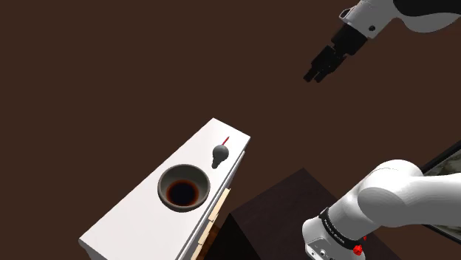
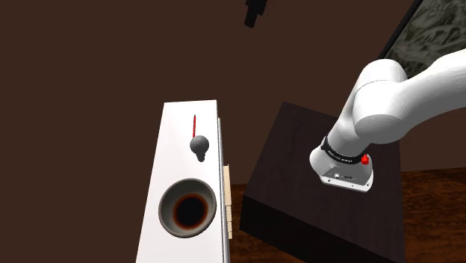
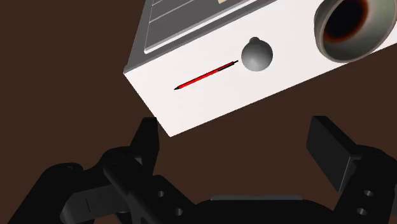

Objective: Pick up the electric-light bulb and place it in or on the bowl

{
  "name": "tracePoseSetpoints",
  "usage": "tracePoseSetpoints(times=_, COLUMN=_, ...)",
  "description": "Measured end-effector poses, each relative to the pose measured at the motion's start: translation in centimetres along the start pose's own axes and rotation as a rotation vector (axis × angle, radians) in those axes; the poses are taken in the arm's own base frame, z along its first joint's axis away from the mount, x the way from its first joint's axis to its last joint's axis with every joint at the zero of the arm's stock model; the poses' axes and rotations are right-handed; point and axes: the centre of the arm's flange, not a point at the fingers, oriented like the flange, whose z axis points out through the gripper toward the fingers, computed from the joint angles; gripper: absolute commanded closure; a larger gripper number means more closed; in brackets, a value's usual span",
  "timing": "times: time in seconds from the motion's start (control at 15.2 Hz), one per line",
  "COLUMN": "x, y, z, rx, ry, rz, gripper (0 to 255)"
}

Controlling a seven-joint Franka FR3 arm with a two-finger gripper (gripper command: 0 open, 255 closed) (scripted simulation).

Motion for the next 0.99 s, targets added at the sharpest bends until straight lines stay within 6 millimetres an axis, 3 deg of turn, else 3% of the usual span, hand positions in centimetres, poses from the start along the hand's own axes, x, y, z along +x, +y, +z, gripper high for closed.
tracePoseSetpoints(times=0.2, x=0.2, y=-0.5, z=1.6, rx=0.001, ry=0.002, rz=0.003, gripper=0)
tracePoseSetpoints(times=0.99, x=1.4, y=-4.6, z=16.4, rx=0.010, ry=0.027, rz=0.033, gripper=0)
